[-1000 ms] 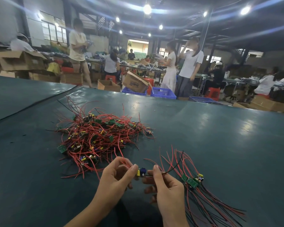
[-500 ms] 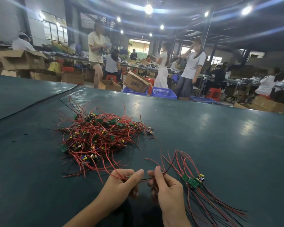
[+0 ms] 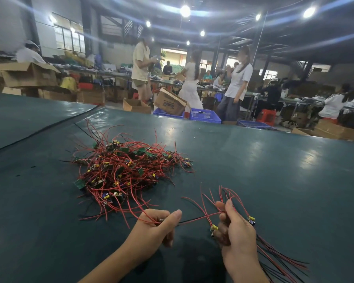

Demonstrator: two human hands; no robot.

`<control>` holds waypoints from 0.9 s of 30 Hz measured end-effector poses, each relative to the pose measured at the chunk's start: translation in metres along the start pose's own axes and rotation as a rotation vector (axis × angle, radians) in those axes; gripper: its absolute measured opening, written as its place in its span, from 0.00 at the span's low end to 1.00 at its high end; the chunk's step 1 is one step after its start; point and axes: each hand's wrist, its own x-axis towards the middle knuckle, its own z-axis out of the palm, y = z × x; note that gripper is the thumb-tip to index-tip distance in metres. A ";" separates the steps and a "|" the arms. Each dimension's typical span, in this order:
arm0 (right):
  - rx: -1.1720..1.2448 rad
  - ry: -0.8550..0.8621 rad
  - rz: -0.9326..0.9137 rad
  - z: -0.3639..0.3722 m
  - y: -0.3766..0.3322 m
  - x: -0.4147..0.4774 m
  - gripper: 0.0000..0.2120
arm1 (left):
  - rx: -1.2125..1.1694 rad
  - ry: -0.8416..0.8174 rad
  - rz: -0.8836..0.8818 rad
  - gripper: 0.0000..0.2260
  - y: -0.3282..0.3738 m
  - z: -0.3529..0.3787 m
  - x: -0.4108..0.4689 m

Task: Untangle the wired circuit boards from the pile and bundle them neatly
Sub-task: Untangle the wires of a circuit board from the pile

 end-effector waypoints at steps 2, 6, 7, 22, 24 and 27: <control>-0.015 -0.008 -0.017 0.001 0.002 -0.001 0.13 | -0.013 0.027 -0.022 0.23 -0.002 0.000 0.000; -0.165 -0.135 -0.026 0.009 0.016 -0.012 0.13 | -0.053 0.116 -0.056 0.23 -0.004 -0.002 0.002; -0.233 -0.187 -0.030 0.014 0.023 -0.018 0.13 | -0.048 0.128 -0.049 0.22 -0.004 -0.002 0.002; -0.130 0.078 -0.001 0.012 0.022 -0.003 0.08 | 0.055 0.027 -0.012 0.20 0.007 -0.002 -0.001; -0.043 0.103 -0.008 0.004 0.012 0.003 0.07 | 0.035 0.026 -0.014 0.20 0.006 -0.004 -0.001; -0.021 0.095 -0.039 -0.001 0.009 0.003 0.07 | -0.010 0.044 -0.048 0.19 0.006 -0.004 -0.001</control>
